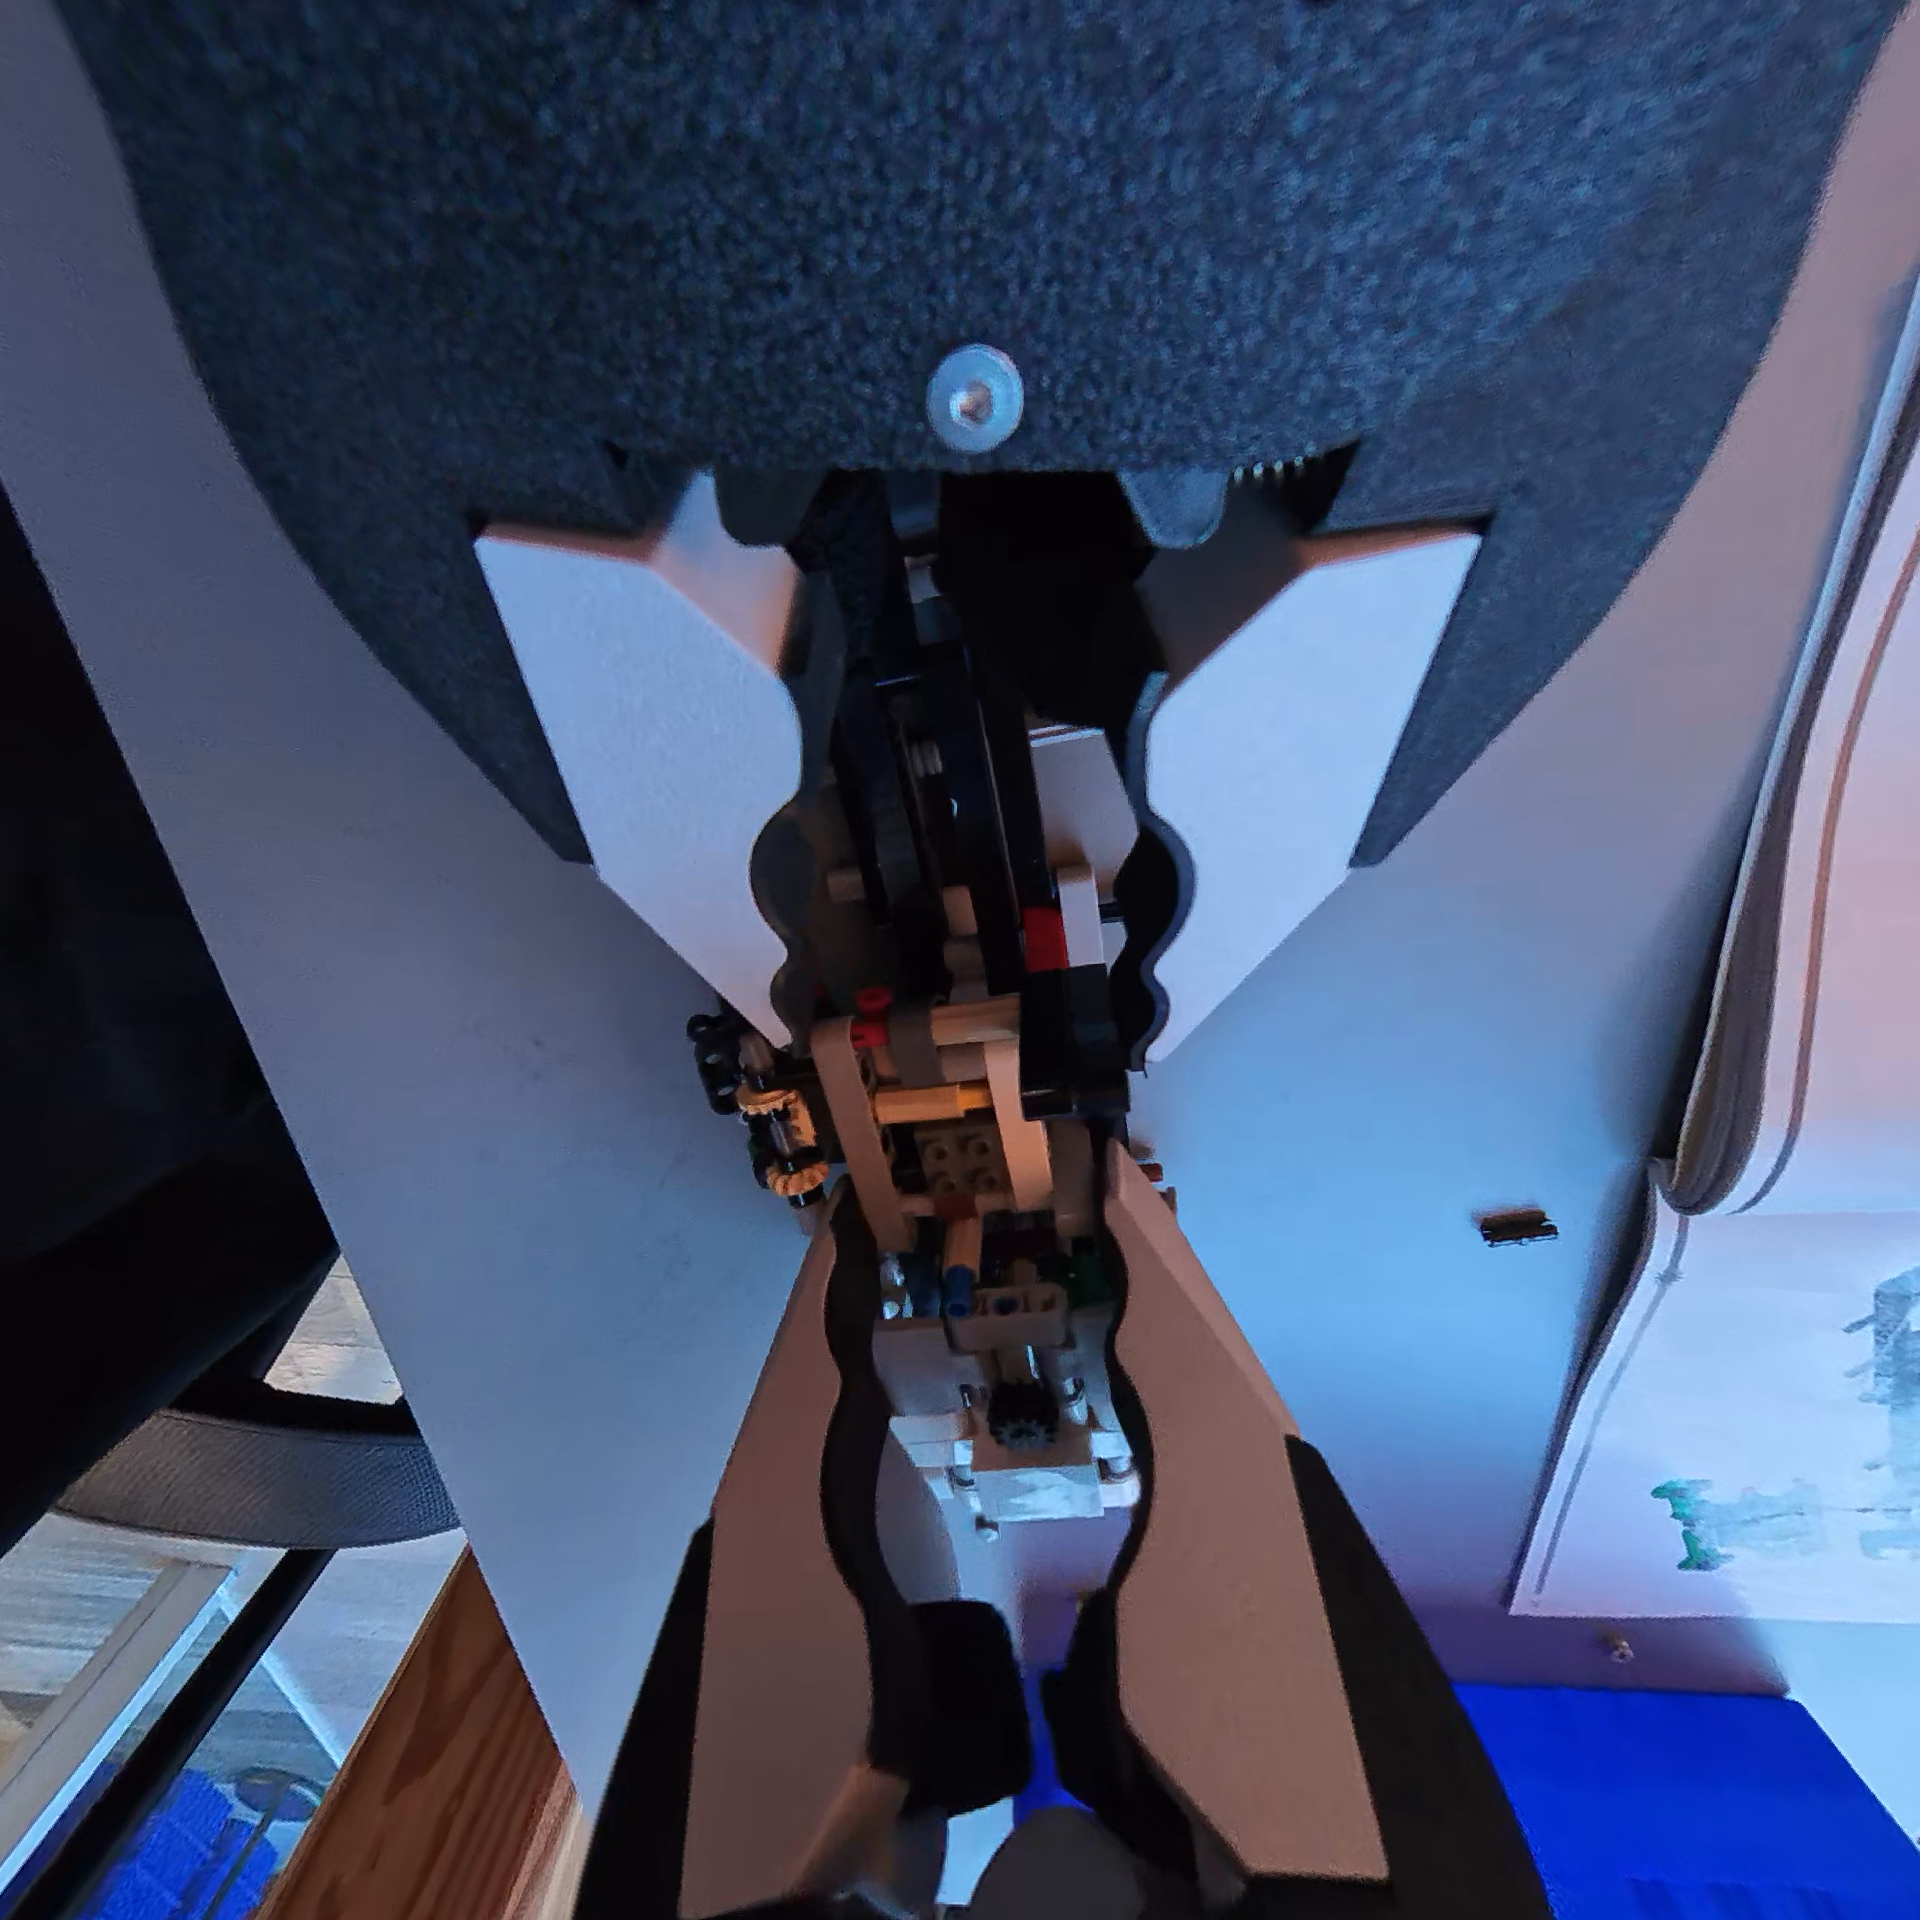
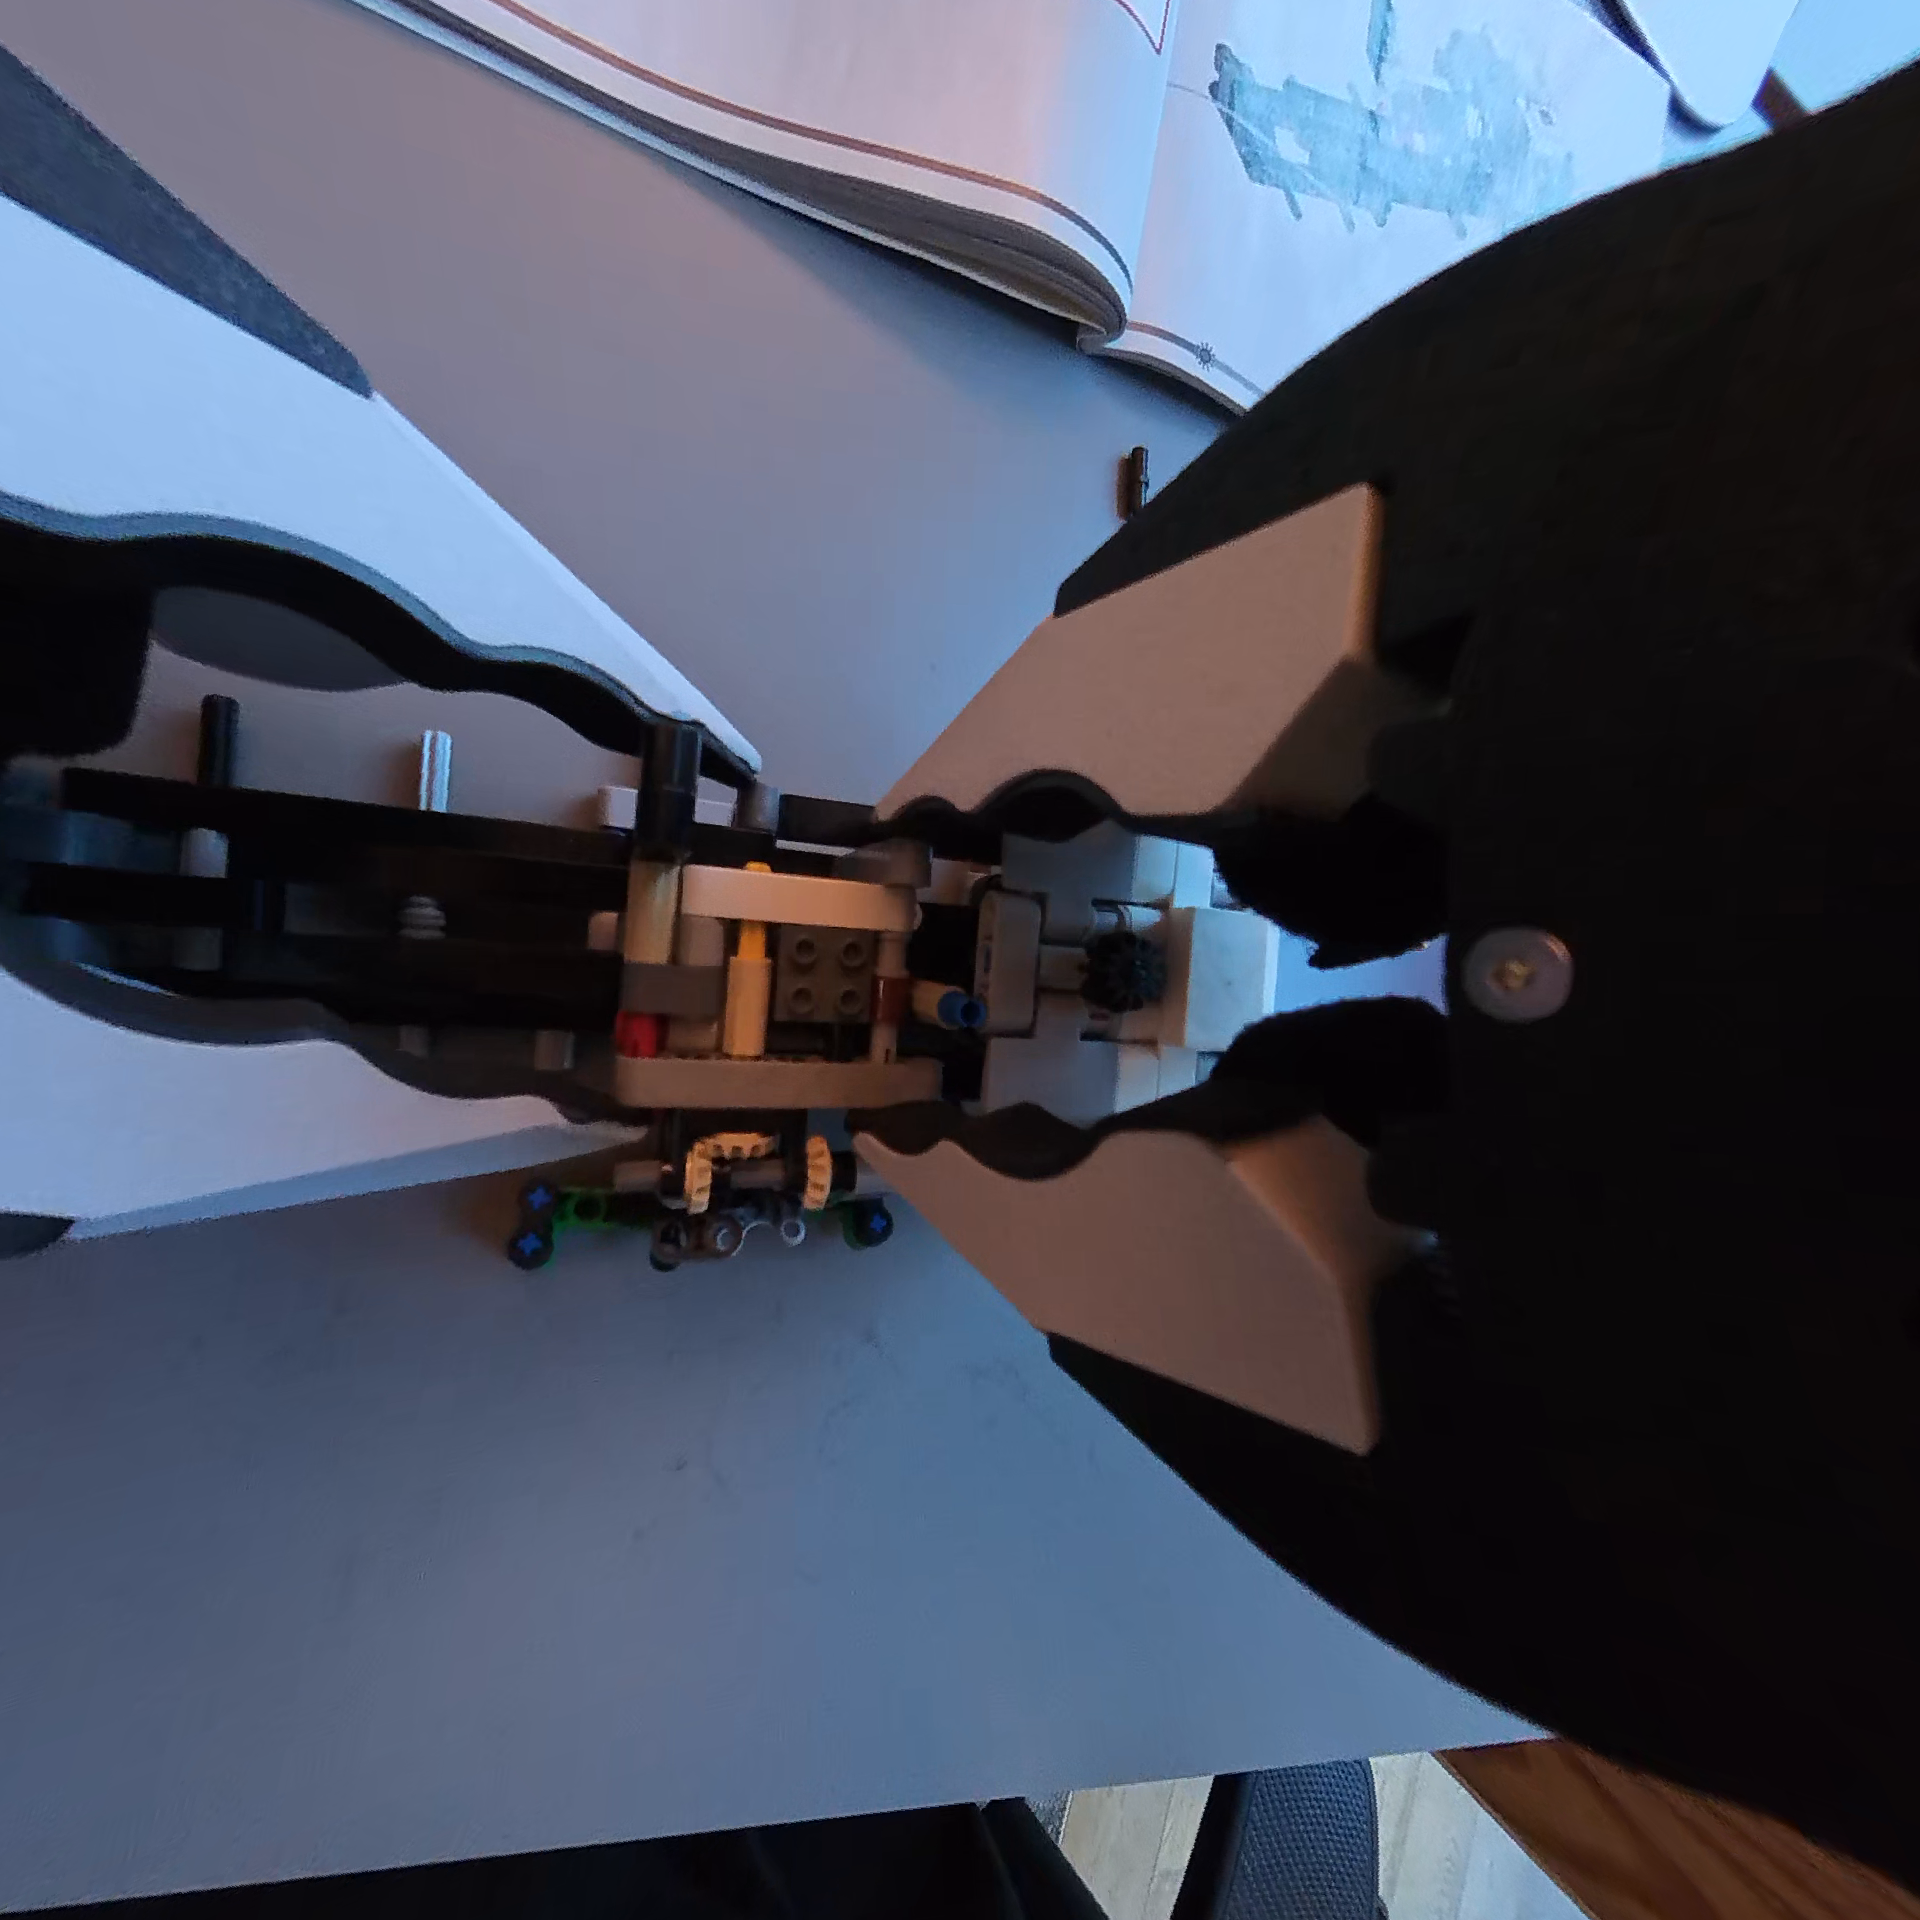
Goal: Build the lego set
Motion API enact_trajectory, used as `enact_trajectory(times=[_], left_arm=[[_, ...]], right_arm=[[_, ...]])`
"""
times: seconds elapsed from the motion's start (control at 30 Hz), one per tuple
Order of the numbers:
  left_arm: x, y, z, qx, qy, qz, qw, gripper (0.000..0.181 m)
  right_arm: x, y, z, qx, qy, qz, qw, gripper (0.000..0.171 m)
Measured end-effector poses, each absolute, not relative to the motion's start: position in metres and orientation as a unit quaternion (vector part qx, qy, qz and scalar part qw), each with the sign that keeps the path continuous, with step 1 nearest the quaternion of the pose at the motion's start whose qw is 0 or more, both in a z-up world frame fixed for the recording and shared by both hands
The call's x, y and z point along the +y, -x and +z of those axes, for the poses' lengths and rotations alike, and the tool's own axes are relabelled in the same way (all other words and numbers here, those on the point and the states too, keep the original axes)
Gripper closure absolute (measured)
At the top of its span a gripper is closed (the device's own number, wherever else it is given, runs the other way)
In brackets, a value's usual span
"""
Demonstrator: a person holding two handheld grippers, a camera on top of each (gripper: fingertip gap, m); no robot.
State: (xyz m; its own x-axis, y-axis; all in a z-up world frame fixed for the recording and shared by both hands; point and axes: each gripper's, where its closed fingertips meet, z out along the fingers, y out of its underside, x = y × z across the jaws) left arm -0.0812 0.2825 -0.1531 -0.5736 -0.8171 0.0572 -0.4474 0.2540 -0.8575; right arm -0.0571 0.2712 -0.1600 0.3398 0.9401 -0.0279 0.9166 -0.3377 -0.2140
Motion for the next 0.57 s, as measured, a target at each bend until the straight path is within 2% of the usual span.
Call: enact_trajectory(times=[0.57], left_arm=[[0.2812, 0.0822, -0.1524, 0.760, 0.414, -0.464, 0.191, 0.131]], right_arm=[[0.2699, 0.0583, -0.1592, -0.571, 0.812, 0.097, 0.070, 0.122]])
